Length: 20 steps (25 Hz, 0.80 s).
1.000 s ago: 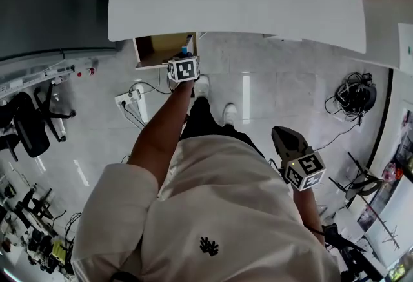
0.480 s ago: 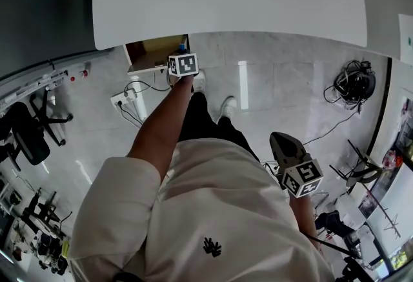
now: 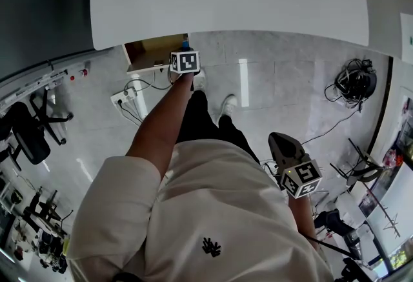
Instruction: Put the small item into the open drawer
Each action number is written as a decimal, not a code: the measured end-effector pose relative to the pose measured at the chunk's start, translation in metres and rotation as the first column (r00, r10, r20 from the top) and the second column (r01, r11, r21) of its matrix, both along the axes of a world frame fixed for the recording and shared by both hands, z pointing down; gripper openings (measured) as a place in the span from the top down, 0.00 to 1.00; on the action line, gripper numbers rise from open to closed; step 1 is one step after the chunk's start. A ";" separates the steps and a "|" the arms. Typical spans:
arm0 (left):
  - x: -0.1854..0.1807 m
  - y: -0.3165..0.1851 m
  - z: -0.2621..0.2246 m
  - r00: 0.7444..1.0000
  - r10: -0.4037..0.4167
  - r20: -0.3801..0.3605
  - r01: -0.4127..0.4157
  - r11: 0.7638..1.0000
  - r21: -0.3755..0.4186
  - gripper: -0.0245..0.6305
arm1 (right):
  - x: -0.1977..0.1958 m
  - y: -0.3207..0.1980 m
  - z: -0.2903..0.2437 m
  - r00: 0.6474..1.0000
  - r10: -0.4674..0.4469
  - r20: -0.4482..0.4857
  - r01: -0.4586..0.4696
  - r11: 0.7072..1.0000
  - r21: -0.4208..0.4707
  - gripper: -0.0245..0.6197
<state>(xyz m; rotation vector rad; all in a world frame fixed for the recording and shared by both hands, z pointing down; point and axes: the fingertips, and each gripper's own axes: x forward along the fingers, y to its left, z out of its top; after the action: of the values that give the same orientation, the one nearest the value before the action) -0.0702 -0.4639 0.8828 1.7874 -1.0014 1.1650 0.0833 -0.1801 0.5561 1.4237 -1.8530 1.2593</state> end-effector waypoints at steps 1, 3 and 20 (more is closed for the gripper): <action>0.000 0.000 0.000 1.000 0.006 -0.003 -0.006 1.000 0.001 0.78 | 0.000 0.000 0.000 1.000 -0.002 0.000 0.002 1.000 0.000 0.91; -0.001 0.002 0.000 1.000 0.008 -0.014 -0.008 1.000 -0.001 0.76 | -0.001 -0.001 0.000 1.000 -0.006 0.001 0.006 1.000 0.002 0.91; -0.009 0.031 -0.060 0.989 0.093 -0.119 -0.077 0.989 0.128 0.73 | -0.011 0.001 -0.008 0.995 -0.100 0.013 0.098 0.990 0.103 0.91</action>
<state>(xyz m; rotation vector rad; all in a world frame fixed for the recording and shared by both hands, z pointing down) -0.0793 -0.4330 0.8229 1.9924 -0.9491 1.0472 0.0725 -0.1793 0.5477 1.3581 -2.0001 1.1477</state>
